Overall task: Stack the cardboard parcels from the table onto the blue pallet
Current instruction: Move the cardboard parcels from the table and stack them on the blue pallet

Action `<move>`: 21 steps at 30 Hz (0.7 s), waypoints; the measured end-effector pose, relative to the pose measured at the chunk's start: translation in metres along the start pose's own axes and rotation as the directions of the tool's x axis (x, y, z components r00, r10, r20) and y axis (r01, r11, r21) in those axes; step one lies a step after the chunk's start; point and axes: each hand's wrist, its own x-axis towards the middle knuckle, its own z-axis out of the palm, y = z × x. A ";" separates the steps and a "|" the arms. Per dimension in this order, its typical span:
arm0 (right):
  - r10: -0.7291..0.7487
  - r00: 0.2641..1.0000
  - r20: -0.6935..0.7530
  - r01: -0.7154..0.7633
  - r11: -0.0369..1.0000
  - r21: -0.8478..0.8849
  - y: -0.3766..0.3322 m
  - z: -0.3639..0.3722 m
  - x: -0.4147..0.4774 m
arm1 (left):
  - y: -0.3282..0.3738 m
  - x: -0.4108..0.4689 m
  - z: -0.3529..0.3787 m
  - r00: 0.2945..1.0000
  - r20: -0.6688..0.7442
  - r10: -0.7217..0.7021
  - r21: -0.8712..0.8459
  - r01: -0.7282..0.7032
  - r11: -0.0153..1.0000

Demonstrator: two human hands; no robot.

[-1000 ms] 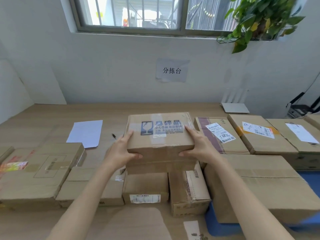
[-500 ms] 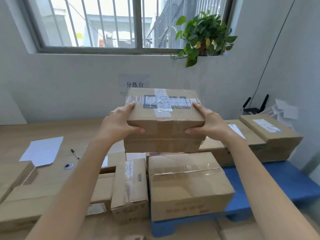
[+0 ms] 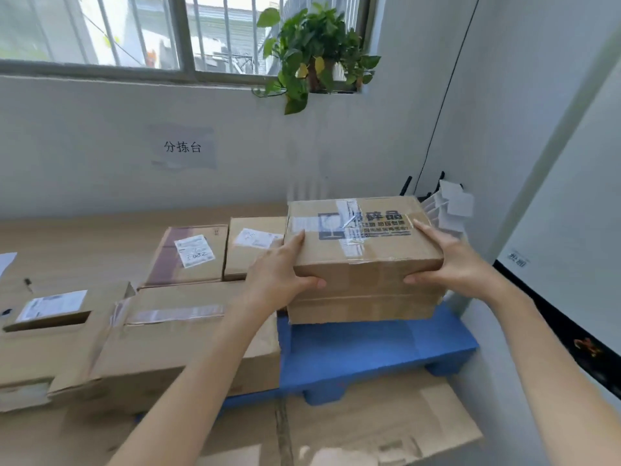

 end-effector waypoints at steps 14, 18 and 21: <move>0.012 0.989 0.151 -0.037 0.985 0.167 0.101 0.068 -0.010 | -0.015 -0.029 0.099 0.997 0.010 -0.079 0.136 0.077 0.988; 0.011 0.984 0.179 -0.047 0.979 0.199 0.112 0.096 -0.008 | -0.033 -0.039 0.118 0.995 0.005 -0.102 0.263 0.097 0.960; -0.007 0.981 0.194 -0.034 0.978 0.207 0.117 0.114 -0.004 | -0.041 -0.043 0.126 0.993 0.007 -0.115 0.418 0.102 0.903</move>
